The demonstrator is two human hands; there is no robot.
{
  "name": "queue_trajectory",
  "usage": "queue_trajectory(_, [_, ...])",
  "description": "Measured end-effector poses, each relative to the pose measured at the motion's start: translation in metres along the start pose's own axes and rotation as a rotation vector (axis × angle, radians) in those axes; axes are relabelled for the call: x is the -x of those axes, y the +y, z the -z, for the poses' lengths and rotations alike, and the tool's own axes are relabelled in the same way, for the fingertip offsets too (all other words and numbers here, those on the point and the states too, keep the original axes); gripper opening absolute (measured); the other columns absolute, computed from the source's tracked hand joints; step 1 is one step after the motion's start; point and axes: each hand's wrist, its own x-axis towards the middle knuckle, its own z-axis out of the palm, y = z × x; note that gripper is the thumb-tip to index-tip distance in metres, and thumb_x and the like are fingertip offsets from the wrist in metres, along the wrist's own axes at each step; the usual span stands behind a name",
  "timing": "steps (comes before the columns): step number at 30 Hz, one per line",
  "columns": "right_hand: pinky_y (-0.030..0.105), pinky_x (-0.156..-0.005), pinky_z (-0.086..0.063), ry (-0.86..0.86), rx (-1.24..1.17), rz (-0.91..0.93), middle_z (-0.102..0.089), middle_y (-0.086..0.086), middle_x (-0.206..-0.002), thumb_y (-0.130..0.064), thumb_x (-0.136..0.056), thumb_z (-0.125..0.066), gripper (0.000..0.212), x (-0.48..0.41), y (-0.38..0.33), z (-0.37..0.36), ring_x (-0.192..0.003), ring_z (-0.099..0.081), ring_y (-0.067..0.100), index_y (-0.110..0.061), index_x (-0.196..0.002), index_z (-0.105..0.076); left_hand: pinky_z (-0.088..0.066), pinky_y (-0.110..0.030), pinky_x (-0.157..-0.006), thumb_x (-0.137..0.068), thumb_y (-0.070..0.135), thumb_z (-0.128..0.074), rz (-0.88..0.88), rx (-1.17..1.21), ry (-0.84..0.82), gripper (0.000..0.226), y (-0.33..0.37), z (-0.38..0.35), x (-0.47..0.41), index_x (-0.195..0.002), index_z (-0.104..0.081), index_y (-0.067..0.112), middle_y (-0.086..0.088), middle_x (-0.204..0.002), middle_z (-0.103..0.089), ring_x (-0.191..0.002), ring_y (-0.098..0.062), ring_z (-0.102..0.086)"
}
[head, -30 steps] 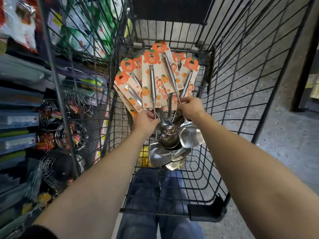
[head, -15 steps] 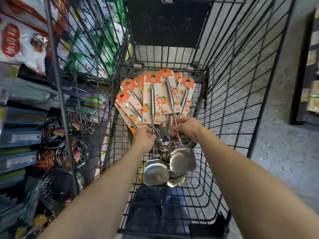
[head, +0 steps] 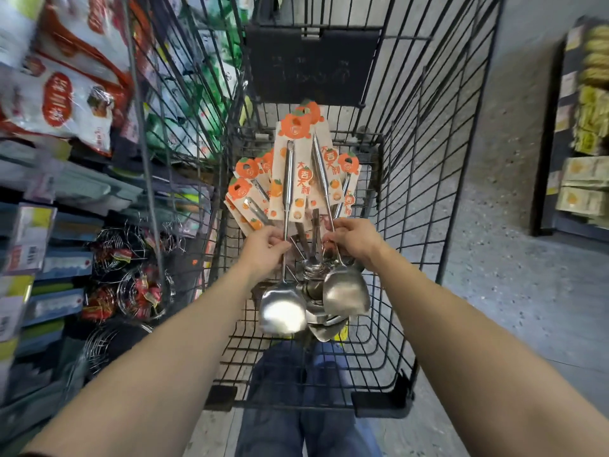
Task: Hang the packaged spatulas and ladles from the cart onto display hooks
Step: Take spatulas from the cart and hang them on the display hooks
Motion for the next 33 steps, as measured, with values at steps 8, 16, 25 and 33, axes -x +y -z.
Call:
queue_trajectory(8, [0.041,-0.088,-0.062,0.086,-0.028,0.186,-0.075,0.013,-0.107,-0.001,-0.096,-0.066,0.035,0.079,-0.070,-0.005,-0.099,-0.075,0.029,-0.002,-0.131,-0.063,-0.062,-0.053,-0.088,-0.098,0.018,-0.069,-0.125,0.094,0.110,0.024,0.065,0.064,0.060,-0.121,-0.063,0.019,-0.002,-0.108,-0.065,-0.106,-0.033,-0.068])
queue_trajectory(16, [0.036,-0.084,-0.063,0.120,-0.012,0.438,-0.076,0.010,-0.106,-0.004,-0.096,-0.066,0.028,0.195,-0.153,-0.012,-0.095,-0.075,0.025,-0.005,-0.124,-0.069,-0.063,-0.046,-0.084,-0.096,0.022,-0.072,-0.298,0.118,0.211,0.024,0.141,0.125,0.149,-0.118,-0.063,0.020,-0.002,-0.109,-0.069,-0.105,-0.026,-0.070])
queue_trajectory(25, [0.043,-0.088,-0.058,-0.022,-0.001,0.689,-0.073,0.011,-0.093,0.003,-0.094,-0.065,0.021,0.309,-0.206,-0.010,-0.083,-0.069,0.025,-0.013,-0.108,-0.070,-0.054,-0.012,-0.053,-0.099,0.017,-0.068,-0.434,0.189,0.469,0.030,0.208,0.144,0.268,-0.127,-0.059,0.012,0.005,-0.102,-0.059,-0.086,-0.002,-0.058])
queue_trajectory(33, [0.034,-0.081,-0.058,-0.281,0.155,0.937,-0.074,-0.004,-0.086,-0.001,-0.097,-0.062,0.023,0.418,-0.214,-0.027,-0.074,-0.071,0.013,-0.023,-0.100,-0.071,-0.055,-0.013,-0.053,-0.099,0.013,-0.068,-0.494,0.290,0.809,0.024,0.205,0.150,0.427,-0.120,-0.058,0.010,0.002,-0.096,-0.063,-0.082,-0.009,-0.063])
